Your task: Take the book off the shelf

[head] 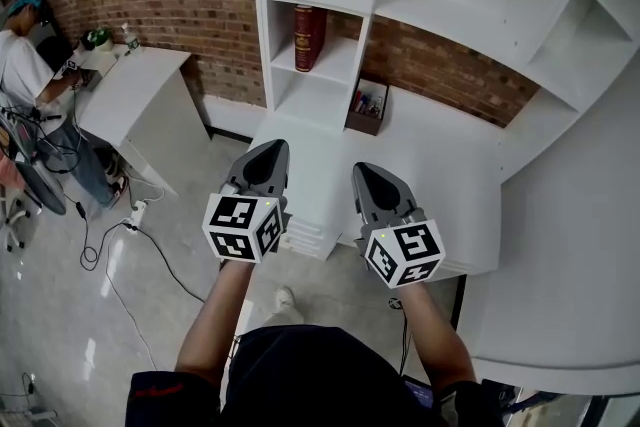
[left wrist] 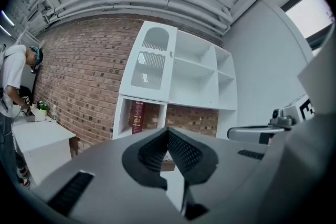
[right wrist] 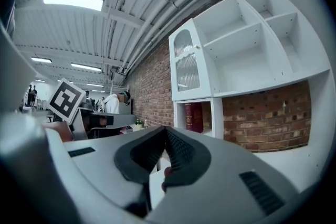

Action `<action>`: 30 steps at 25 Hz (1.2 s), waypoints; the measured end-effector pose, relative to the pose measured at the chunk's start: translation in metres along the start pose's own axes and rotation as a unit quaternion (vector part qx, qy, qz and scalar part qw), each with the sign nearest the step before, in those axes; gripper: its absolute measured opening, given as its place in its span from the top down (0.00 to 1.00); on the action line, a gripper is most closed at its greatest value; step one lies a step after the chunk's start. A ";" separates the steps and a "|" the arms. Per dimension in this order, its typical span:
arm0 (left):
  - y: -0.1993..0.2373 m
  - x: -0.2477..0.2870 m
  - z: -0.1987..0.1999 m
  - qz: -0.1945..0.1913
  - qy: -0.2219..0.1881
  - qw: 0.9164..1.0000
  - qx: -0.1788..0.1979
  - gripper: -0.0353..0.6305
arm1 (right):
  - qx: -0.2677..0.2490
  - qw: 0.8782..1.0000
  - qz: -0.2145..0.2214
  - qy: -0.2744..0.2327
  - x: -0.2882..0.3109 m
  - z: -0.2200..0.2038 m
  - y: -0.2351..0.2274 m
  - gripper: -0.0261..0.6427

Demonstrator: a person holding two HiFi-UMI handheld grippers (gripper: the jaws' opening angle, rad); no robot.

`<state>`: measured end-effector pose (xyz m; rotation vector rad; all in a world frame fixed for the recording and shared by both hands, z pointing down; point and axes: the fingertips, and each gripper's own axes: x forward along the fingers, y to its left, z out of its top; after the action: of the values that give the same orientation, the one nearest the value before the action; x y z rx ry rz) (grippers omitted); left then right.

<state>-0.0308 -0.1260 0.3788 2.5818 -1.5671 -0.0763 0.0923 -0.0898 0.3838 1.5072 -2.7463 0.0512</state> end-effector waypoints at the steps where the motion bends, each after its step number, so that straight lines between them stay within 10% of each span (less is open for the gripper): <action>1: 0.002 0.004 0.001 -0.003 0.000 1.000 -0.001 0.93 | -0.001 1.000 -0.003 0.000 0.005 0.001 -0.002 0.94; 30: 0.078 0.043 0.008 -0.067 -0.007 0.998 -0.022 0.93 | -0.016 1.000 -0.018 -0.013 0.114 0.012 0.025 0.94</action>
<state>-0.0806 -0.2004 0.3820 2.6551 -1.3795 -0.1393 0.0099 -0.1731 0.3740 1.5607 -2.7243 -0.0124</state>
